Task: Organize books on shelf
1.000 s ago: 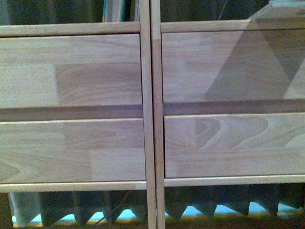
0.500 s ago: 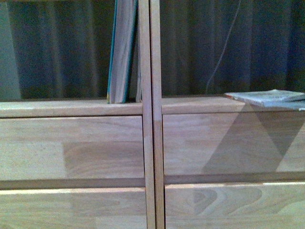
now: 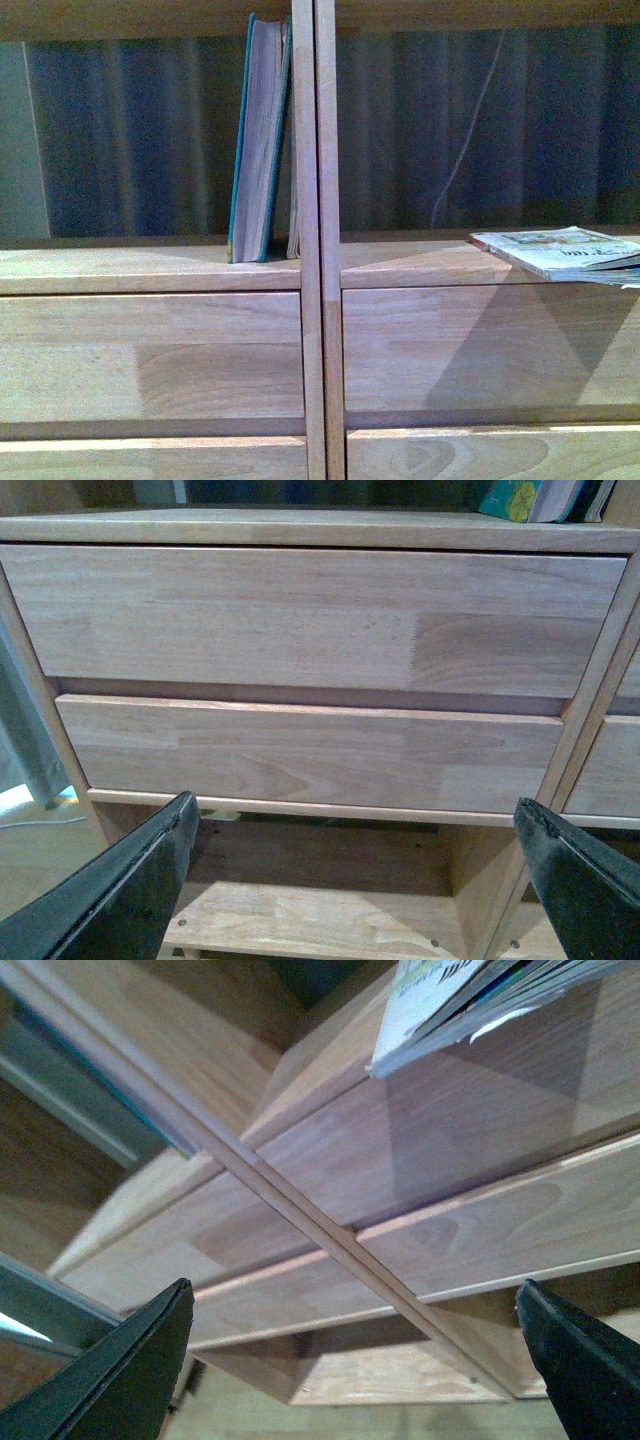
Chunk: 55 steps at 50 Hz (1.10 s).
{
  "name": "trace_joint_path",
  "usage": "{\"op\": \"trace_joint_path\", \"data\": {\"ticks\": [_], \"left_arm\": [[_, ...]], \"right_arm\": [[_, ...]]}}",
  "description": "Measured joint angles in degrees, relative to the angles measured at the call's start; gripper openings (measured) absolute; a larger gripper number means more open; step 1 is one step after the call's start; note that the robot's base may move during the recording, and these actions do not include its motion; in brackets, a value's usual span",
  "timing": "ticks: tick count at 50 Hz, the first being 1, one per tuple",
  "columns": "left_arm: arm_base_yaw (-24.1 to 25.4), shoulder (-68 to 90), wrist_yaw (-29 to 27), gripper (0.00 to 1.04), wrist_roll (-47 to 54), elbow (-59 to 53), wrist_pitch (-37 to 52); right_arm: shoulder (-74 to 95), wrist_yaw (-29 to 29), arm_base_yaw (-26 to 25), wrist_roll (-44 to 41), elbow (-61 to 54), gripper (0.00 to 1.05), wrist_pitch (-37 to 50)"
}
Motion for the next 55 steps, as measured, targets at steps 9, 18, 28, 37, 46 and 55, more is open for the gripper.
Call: {"op": "trace_joint_path", "data": {"ticks": [9, 18, 28, 37, 46, 55], "left_arm": [[0.0, 0.0, 0.0, 0.97, 0.0, 0.0, 0.0], [0.0, 0.0, 0.02, 0.97, 0.0, 0.0, 0.0], [0.0, 0.0, 0.02, 0.97, 0.0, 0.0, 0.0], [0.0, 0.0, 0.02, 0.97, 0.0, 0.0, 0.0], [0.0, 0.0, 0.02, 0.97, 0.0, 0.0, 0.0], [0.0, 0.0, 0.02, 0.97, 0.0, 0.0, 0.0]], "right_arm": [[20.85, 2.21, 2.08, 23.87, 10.23, 0.98, 10.99], [34.01, 8.57, 2.93, 36.79, 19.74, 0.98, 12.57], [42.16, 13.49, 3.63, 44.13, 25.94, 0.98, 12.76], [45.55, 15.78, 3.89, 46.18, 30.18, 0.75, 11.41], [48.19, 18.97, 4.44, 47.06, 33.59, 0.42, 9.57], [48.13, 20.39, 4.9, 46.93, 33.07, 0.08, 12.57]]}}
